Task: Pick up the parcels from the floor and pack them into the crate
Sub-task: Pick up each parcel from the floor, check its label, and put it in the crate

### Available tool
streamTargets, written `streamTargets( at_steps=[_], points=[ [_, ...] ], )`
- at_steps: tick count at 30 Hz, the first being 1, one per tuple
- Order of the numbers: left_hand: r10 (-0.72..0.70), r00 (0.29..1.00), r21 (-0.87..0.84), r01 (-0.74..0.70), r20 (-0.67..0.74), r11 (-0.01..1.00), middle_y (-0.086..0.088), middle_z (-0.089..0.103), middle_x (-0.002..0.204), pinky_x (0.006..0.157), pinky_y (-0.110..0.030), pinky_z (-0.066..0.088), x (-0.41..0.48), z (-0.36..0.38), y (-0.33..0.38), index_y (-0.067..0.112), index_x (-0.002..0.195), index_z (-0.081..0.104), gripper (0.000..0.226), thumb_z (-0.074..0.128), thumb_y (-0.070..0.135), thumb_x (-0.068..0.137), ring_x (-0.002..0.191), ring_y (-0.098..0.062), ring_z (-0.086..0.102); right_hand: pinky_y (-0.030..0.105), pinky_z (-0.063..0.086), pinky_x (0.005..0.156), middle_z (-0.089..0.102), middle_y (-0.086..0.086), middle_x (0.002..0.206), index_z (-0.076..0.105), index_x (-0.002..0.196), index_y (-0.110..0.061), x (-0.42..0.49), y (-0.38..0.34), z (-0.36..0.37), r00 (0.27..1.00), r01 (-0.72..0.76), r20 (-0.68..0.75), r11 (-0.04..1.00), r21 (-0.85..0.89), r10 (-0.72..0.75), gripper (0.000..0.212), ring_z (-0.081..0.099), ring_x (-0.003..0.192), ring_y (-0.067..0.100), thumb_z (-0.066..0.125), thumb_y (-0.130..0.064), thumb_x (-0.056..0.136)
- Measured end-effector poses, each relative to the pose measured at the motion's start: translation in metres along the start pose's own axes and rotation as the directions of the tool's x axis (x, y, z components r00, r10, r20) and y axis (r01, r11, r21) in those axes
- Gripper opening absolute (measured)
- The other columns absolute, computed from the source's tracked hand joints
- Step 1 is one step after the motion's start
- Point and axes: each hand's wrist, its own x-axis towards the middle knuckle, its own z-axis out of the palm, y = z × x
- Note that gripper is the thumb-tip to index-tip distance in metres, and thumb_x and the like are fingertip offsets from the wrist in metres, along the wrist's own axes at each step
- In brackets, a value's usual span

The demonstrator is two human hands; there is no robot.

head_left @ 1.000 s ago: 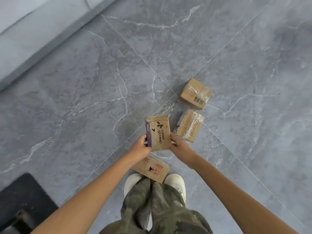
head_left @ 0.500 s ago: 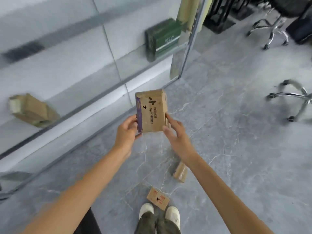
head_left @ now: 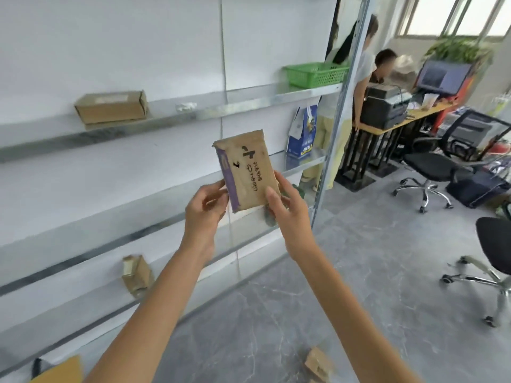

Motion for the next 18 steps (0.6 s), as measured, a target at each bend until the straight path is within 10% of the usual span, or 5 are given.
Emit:
streamTargets(
  at_steps=[7, 14, 18],
  points=[
    [0.043, 0.977, -0.106, -0.021, 0.209, 0.994, 0.002, 0.058, 0.125, 0.077, -0.027, 0.056, -0.036, -0.004, 0.037, 0.032, 0.134, 0.034, 0.111, 0.086, 0.058, 0.04, 0.113, -0.016, 0.06, 0.032, 0.053, 0.083, 0.065, 0.003, 0.114, 0.057, 0.128, -0.022, -0.031, -0.044, -0.009, 0.983, -0.12, 0.174, 0.902, 0.415, 0.051, 0.033, 0.062, 0.098, 0.015, 0.047, -0.028, 0.097],
    [0.138, 0.966, 0.02, -0.146, 0.218, 0.989, 0.007, 0.063, 0.119, 0.079, -0.028, 0.056, -0.054, -0.007, 0.043, 0.03, 0.13, 0.043, 0.07, 0.08, 0.025, 0.07, 0.109, -0.012, 0.061, 0.031, 0.056, 0.077, 0.064, 0.006, 0.115, 0.052, 0.128, -0.027, -0.039, -0.046, -0.008, 0.974, -0.161, 0.192, 0.96, 0.229, 0.118, 0.032, 0.065, 0.096, 0.016, 0.045, -0.034, 0.099],
    [0.129, 0.973, 0.106, -0.151, 0.191, 0.983, 0.011, 0.06, 0.12, 0.076, -0.023, 0.056, -0.059, -0.016, 0.041, 0.033, 0.131, 0.039, 0.068, 0.076, 0.022, 0.075, 0.107, -0.006, 0.061, 0.03, 0.057, 0.078, 0.062, -0.001, 0.115, 0.044, 0.134, -0.03, -0.039, -0.05, 0.002, 0.965, -0.141, 0.242, 0.98, 0.143, 0.104, 0.065, 0.066, 0.098, 0.009, 0.066, -0.054, 0.078]
  ],
)
